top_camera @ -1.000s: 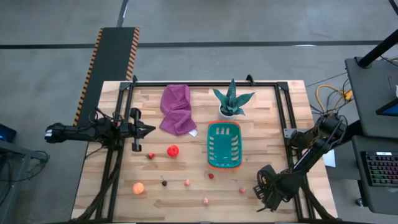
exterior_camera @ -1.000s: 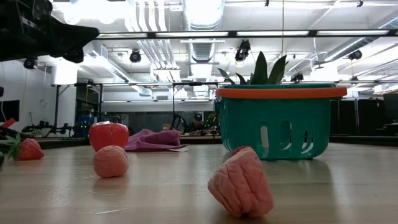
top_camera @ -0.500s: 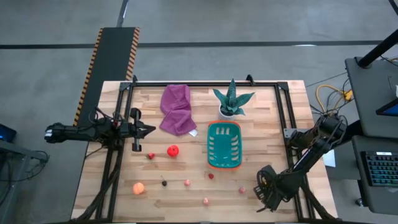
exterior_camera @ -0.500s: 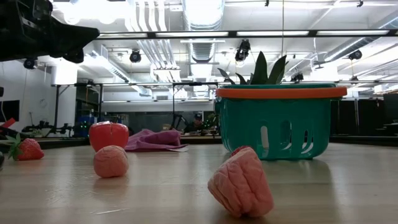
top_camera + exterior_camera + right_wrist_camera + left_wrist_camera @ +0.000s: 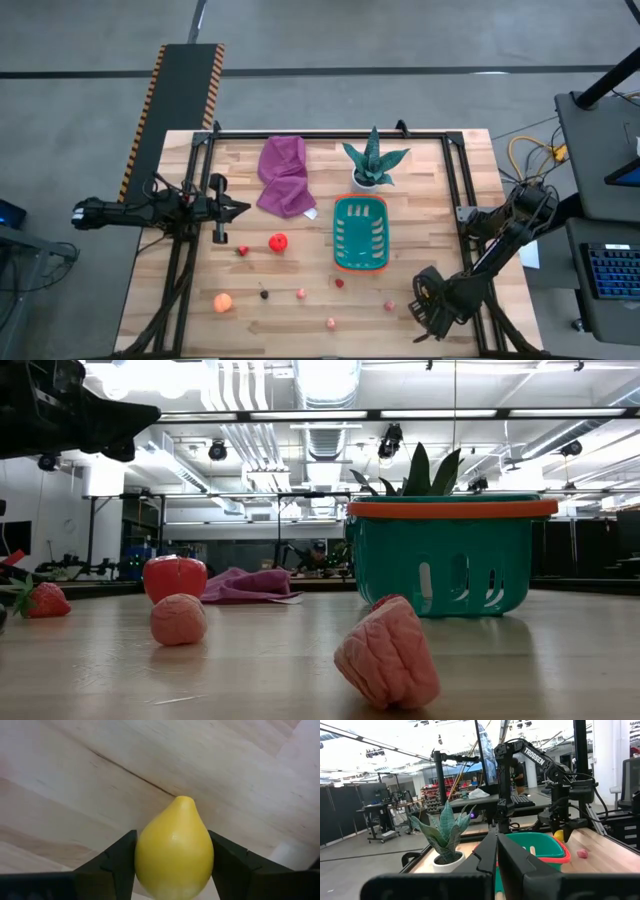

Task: Pick and placing Produce into tupperware
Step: Put the yellow lemon into the blue basket

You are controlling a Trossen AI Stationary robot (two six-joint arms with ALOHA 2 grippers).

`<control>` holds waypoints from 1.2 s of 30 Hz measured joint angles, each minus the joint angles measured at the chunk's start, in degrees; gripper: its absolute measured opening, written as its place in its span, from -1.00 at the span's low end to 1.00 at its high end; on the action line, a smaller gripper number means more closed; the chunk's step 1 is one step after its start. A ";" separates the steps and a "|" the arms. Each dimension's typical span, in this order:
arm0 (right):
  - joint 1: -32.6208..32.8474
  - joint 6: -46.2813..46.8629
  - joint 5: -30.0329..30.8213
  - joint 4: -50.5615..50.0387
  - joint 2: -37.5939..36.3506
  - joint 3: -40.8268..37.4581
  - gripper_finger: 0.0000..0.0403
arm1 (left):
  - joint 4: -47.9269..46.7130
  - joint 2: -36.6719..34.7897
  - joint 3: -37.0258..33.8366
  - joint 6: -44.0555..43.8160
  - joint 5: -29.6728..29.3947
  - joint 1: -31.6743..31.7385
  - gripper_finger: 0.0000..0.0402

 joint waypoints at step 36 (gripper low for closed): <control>0.52 -5.72 22.10 0.51 -2.52 0.09 -0.04 | 0.02 0.05 0.00 -0.01 0.00 0.00 -1.00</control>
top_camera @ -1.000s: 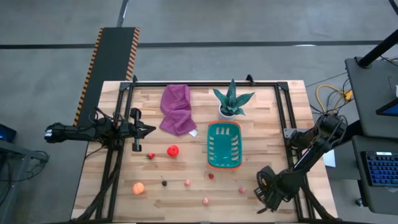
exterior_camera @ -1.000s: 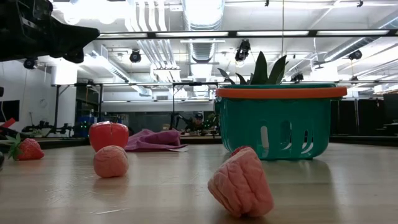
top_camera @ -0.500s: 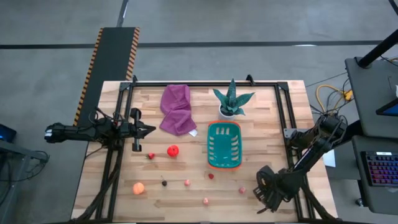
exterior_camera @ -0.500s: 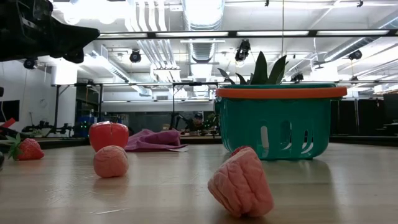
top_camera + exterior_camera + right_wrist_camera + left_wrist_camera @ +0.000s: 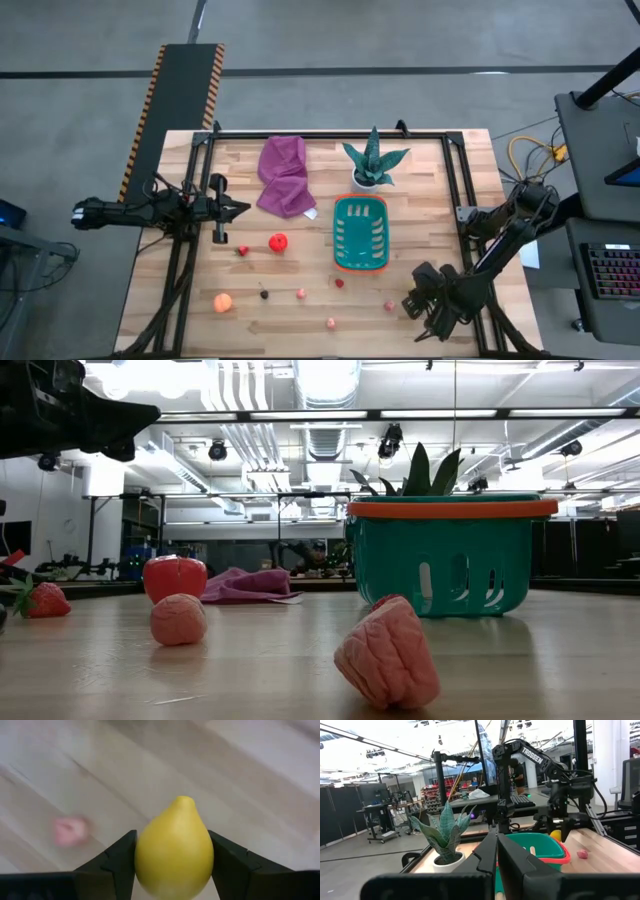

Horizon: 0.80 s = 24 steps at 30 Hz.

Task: Pick and placing Produce into tupperware
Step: Put the yellow lemon into the blue basket

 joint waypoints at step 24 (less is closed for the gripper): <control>0.24 -44.03 29.33 12.06 -15.52 0.02 -0.04 | 0.00 -0.04 0.00 0.00 0.00 0.00 -1.00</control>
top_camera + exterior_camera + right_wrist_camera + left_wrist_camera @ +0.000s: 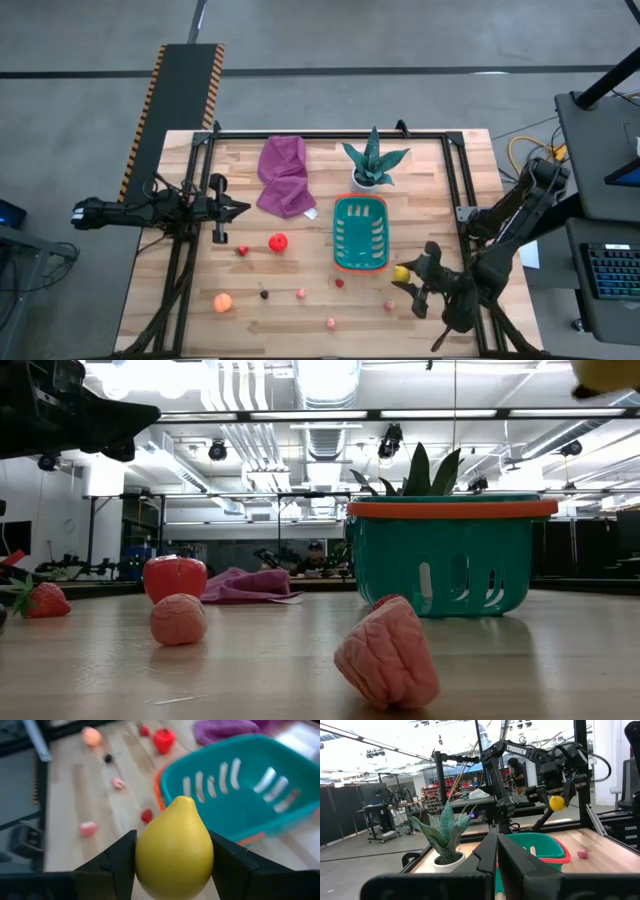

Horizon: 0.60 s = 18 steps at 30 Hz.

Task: Pick and placing Produce into tupperware
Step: Put the yellow lemon into the blue basket

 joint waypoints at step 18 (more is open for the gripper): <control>0.00 -33.86 -0.37 22.51 -4.14 -0.07 -0.04 | 0.53 -0.04 0.00 0.00 0.02 0.00 -1.00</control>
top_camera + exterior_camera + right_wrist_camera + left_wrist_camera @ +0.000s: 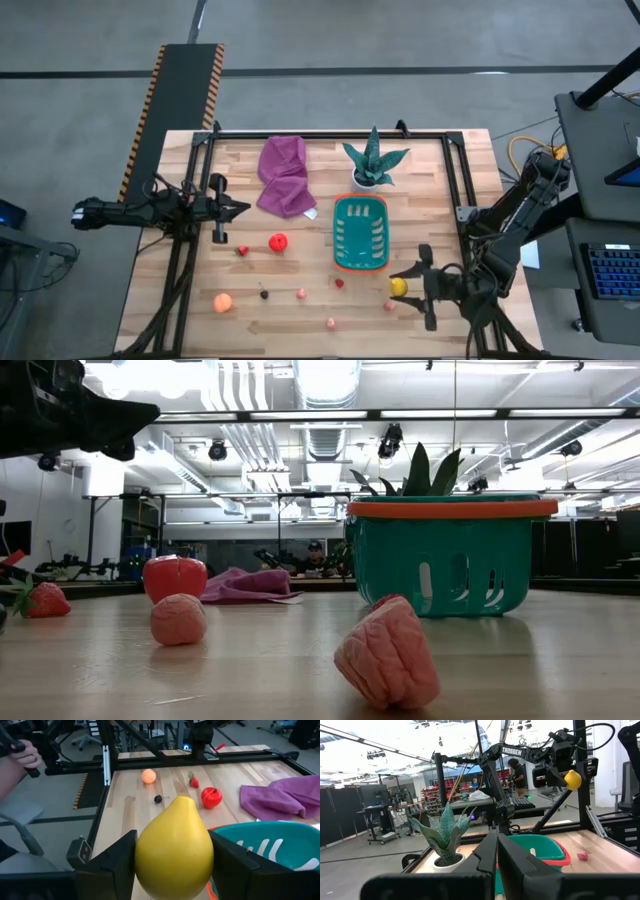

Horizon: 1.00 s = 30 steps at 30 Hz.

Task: Pick and placing Produce into tupperware
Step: Put the yellow lemon into the blue basket

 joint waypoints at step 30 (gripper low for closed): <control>-8.97 -6.24 -2.68 -0.24 0.11 -0.04 -0.04 | 1.07 0.09 0.00 -0.04 0.00 0.00 -1.00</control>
